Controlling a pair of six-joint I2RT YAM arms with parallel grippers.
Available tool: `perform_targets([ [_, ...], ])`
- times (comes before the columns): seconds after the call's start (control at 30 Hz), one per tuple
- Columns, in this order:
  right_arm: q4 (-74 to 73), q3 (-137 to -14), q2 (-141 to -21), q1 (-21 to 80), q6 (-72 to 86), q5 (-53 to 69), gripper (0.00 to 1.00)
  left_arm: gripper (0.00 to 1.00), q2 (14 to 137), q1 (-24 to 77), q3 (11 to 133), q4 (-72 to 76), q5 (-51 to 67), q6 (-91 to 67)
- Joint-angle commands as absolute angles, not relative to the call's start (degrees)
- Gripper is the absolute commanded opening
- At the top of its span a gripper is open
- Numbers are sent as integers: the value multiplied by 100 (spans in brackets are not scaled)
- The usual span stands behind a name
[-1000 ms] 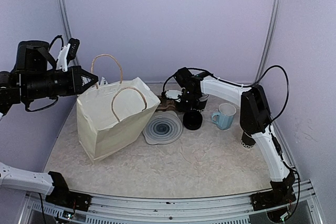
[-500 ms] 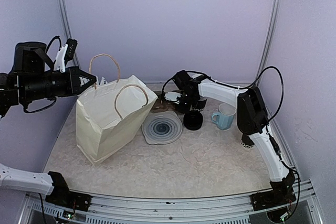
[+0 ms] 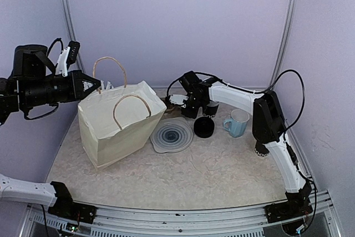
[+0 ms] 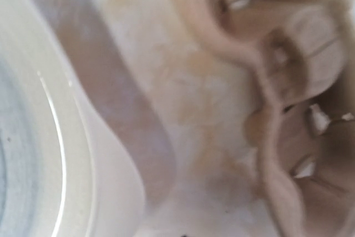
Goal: Pack the takeout coffee
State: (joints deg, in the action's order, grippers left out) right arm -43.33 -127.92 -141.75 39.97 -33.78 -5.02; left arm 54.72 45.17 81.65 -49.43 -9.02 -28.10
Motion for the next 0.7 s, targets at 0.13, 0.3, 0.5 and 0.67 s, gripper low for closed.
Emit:
perform_targets([
  [0.13,-3599,-12884,-14080,4078,-3675,-791,39,0,5407,4465,8276,-4932,-839,-2860],
  [0.3,-3506,-13208,-14436,4078,-3877,-1067,44,0,5337,4464,8386,-5027,-887,-2917],
  [0.5,-3322,-13244,-14624,4074,-4079,-1222,47,0,5300,4460,8392,-5055,-910,-2927],
  [0.67,-3331,-13280,-14706,4074,-4067,-1161,47,0,5287,4464,8378,-5081,-944,-2918],
])
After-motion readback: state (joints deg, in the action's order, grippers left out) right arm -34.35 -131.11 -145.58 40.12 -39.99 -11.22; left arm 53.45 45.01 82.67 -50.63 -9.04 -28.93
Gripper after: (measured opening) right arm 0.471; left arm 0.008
